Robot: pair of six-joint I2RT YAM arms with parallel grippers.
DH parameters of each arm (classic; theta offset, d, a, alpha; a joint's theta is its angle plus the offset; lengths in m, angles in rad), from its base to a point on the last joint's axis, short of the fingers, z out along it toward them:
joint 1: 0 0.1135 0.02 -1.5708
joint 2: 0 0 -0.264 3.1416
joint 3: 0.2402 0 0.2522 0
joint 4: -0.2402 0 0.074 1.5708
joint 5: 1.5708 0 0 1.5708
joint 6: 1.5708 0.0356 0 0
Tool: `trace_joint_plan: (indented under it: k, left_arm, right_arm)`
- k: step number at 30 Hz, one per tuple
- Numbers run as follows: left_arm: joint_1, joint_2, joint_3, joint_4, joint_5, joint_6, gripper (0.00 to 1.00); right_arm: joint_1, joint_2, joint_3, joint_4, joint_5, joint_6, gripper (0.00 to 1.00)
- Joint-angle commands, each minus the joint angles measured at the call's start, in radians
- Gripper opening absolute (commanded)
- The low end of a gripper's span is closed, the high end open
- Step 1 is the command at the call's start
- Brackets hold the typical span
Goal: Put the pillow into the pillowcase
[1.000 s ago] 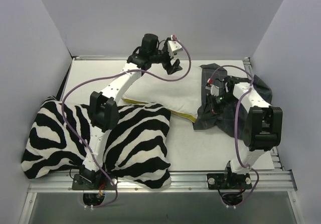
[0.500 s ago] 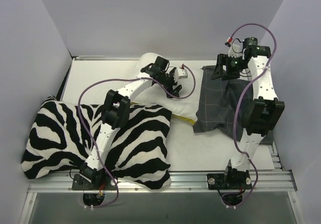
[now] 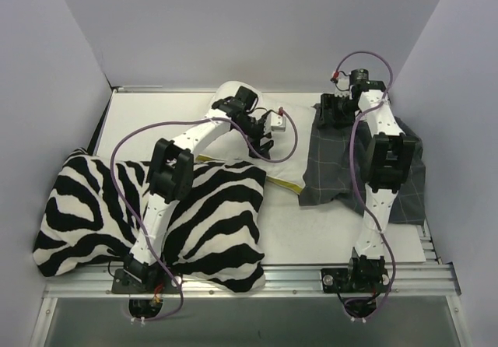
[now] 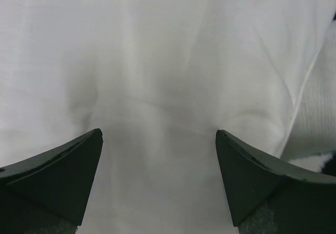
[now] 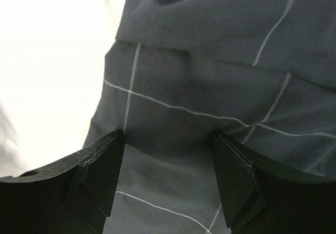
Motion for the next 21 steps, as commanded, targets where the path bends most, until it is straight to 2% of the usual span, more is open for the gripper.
trace_joint_plan:
  k: [1, 5, 7, 11, 15, 18, 19, 21]
  left_arm:
    - [-0.022, -0.098, 0.017, -0.219, -0.019, 0.265, 0.97]
    - [-0.010, -0.095, 0.023, -0.367, -0.048, 0.369, 0.97]
    - [-0.010, -0.083, 0.041, -0.442, -0.067, 0.416, 0.97]
    - [-0.036, -0.053, 0.061, -0.442, -0.132, 0.386, 0.97]
    - [-0.064, 0.029, 0.104, -0.427, -0.196, 0.395, 0.95]
    - [-0.082, 0.098, 0.188, -0.382, -0.147, 0.335, 0.79]
    - [-0.088, 0.127, 0.210, -0.361, -0.124, 0.294, 0.65]
    - [-0.099, 0.139, 0.224, -0.246, -0.070, 0.234, 0.54]
  right_arm:
    - [0.014, -0.204, -0.159, -0.016, -0.059, -0.013, 0.67]
    - [0.037, -0.395, -0.346, -0.013, -0.030, -0.034, 0.70]
    - [0.086, -0.491, -0.444, -0.015, 0.022, -0.036, 0.71]
    - [0.175, -0.603, -0.586, -0.015, 0.037, -0.021, 0.72]
    - [0.190, -0.617, -0.681, -0.036, 0.017, 0.022, 0.67]
    - [0.172, -0.616, -0.735, -0.052, 0.005, 0.039, 0.64]
    - [0.157, -0.613, -0.744, -0.050, 0.001, 0.043, 0.63]
    - [0.129, -0.579, -0.752, -0.049, 0.001, 0.040, 0.59]
